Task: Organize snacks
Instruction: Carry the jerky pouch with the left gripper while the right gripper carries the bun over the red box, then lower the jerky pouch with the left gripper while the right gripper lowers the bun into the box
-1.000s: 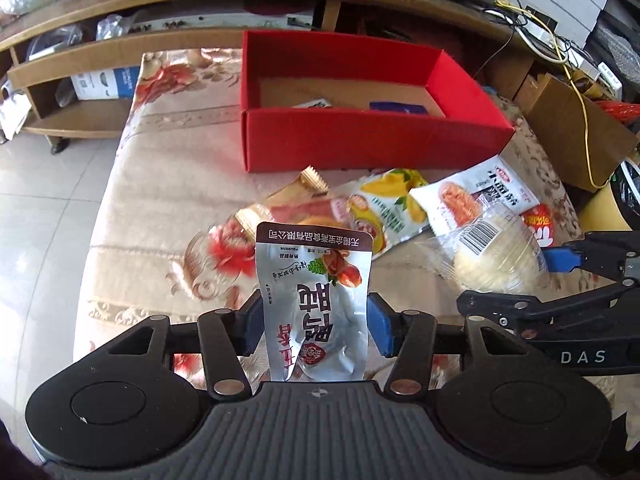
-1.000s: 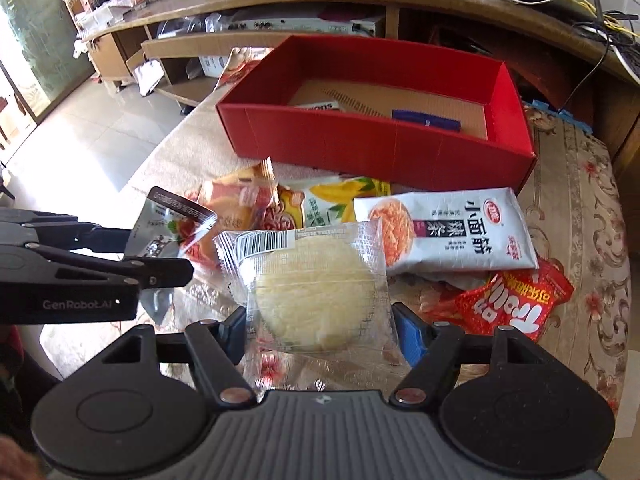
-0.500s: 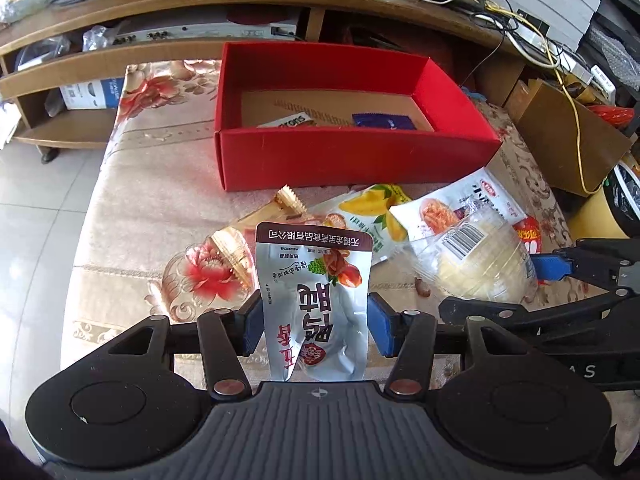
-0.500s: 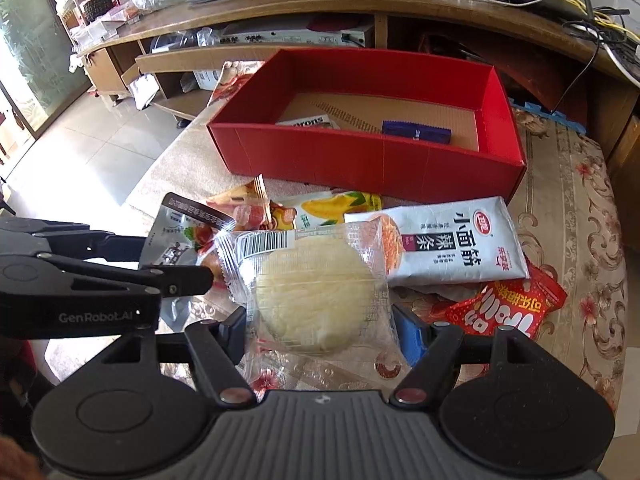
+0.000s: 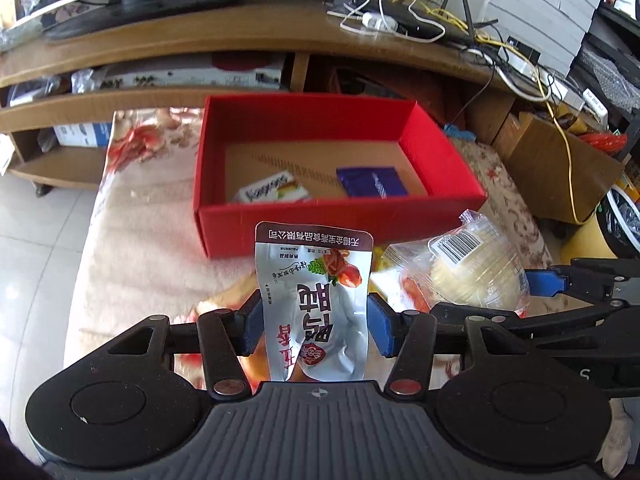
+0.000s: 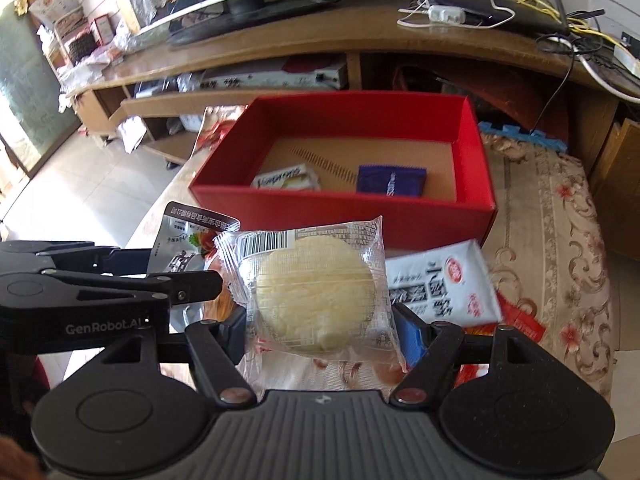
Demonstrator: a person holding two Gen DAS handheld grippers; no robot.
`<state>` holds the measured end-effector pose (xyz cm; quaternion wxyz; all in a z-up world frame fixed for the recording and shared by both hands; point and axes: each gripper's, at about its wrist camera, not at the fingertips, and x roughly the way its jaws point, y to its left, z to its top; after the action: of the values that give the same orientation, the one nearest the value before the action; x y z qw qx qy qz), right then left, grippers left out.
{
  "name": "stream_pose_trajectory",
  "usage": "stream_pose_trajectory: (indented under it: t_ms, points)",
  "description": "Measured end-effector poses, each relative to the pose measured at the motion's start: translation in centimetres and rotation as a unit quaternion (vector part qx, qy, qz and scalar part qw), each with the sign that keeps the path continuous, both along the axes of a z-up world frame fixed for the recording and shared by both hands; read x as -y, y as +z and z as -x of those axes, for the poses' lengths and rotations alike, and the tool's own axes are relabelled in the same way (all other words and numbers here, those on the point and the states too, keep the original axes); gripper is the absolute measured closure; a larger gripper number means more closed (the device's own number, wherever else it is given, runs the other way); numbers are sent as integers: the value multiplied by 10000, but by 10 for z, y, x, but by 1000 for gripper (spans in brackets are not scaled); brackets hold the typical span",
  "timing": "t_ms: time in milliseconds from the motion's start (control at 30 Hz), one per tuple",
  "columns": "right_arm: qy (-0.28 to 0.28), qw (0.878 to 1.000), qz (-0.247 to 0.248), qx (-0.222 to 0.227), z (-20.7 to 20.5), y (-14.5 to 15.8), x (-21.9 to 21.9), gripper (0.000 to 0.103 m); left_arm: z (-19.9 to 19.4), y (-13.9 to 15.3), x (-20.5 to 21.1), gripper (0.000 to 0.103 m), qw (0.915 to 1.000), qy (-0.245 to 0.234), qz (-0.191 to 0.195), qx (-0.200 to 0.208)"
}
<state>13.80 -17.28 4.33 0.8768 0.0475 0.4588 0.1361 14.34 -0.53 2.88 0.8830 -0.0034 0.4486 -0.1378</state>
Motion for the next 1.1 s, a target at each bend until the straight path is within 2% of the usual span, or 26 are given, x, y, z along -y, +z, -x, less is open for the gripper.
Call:
stream_pose_trajectory:
  t_ms: [600, 1100]
  points:
    - [-503, 9981, -254, 246, -59, 22, 17, 34, -59, 21, 15, 44, 9992, 150, 49, 371]
    - [-645, 9974, -209, 259, -121, 8, 17, 34, -113, 13, 20, 44, 9984, 417, -35, 378]
